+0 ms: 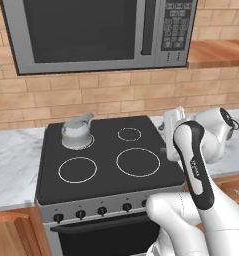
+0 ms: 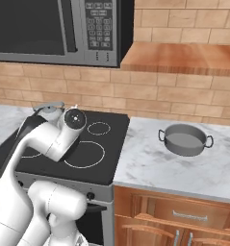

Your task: Pick the kettle from the cabinet and place it on a stove burner. Then pick the pot from the counter and place it on another stove burner. Finally, turn both burners on.

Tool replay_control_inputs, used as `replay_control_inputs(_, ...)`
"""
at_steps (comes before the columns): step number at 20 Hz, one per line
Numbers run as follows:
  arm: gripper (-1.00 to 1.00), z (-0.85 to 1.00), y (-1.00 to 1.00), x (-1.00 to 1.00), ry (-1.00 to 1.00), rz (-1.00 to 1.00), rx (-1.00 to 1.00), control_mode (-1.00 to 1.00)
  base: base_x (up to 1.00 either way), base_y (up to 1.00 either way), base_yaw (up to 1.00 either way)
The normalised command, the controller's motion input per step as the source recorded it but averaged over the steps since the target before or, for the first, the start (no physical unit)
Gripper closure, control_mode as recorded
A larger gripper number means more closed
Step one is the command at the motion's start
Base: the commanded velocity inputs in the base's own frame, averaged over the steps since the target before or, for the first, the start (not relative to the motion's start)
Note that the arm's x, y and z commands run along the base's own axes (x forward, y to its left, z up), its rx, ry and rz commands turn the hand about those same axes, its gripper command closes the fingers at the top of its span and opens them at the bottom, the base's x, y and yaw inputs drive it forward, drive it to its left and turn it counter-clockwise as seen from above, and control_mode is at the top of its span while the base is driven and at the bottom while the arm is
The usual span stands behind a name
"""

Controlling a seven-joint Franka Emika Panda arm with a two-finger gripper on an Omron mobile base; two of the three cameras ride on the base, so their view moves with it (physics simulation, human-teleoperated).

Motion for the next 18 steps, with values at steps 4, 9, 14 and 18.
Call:
replay_control_inputs(4,-1.0,0.0,0.0,0.0,0.0,0.0,0.0,1.0,-0.53,-0.27,0.0)
replay_control_inputs(9,-1.0,0.0,0.0,0.0,0.0,0.0,0.0,1.0,-0.15,-0.52,0.0)
replay_control_inputs(14,-1.0,0.0,0.0,0.0,0.0,0.0,0.0,1.0,-0.02,-0.58,0.0)
replay_control_inputs(18,-1.0,0.0,0.0,0.0,0.0,0.0,0.0,1.0,-0.05,-0.55,0.0)
